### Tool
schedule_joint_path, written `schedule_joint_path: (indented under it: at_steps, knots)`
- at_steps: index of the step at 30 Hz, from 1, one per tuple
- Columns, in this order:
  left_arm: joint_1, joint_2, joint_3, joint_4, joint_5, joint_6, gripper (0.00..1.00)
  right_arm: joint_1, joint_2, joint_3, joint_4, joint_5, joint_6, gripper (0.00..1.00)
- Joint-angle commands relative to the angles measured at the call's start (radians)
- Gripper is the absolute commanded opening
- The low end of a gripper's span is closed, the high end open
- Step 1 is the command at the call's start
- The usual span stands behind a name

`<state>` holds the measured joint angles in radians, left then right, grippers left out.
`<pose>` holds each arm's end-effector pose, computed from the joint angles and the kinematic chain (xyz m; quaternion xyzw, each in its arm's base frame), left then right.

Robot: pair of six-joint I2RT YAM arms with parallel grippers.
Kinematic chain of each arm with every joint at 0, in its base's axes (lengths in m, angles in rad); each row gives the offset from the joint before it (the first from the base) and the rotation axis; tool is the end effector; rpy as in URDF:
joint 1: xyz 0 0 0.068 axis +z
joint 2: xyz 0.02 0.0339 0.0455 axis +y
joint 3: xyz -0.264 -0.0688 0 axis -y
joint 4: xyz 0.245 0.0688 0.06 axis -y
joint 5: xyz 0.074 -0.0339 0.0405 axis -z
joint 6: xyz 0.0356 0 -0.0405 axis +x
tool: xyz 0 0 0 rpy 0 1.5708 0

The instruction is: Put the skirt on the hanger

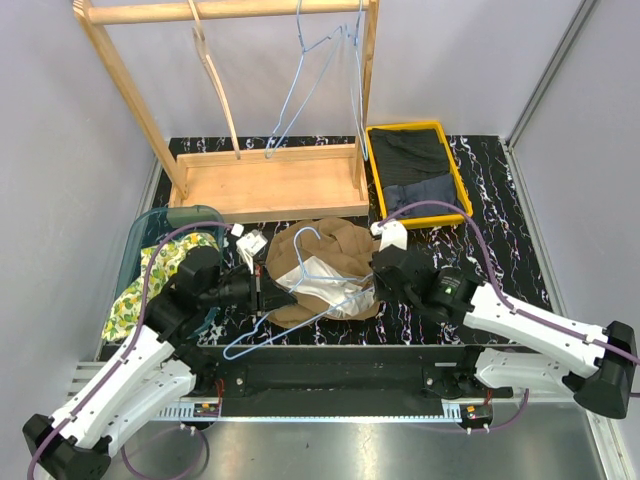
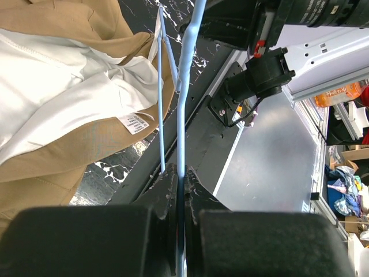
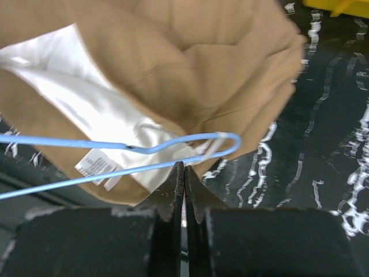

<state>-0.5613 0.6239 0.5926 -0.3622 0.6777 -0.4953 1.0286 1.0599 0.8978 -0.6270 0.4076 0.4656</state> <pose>0.1121 -0.0969 0.2810 0.2103 0.7779 -0.5027 0.3129 0.1243 0.1791 0.2877 -0.1775 0.8912 0.1162 0.4009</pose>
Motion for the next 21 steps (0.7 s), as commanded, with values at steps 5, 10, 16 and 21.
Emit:
schedule_joint_path:
  at_steps: [5,10,16,21]
  knots:
    - [-0.006,0.002,0.018,0.065,0.010,0.015,0.00,-0.005,-0.014,-0.006,-0.083,0.227,0.160,0.00]
    - [-0.006,-0.010,0.033,0.034,0.003,0.024,0.00,-0.025,-0.018,-0.040,-0.047,0.247,0.189,0.00]
    - [-0.006,-0.018,0.041,0.016,0.002,0.026,0.00,-0.030,-0.021,-0.071,0.044,0.203,0.159,0.00]
    - [-0.006,-0.023,0.044,0.011,0.003,0.026,0.00,-0.032,0.000,-0.095,0.084,0.181,0.159,0.00]
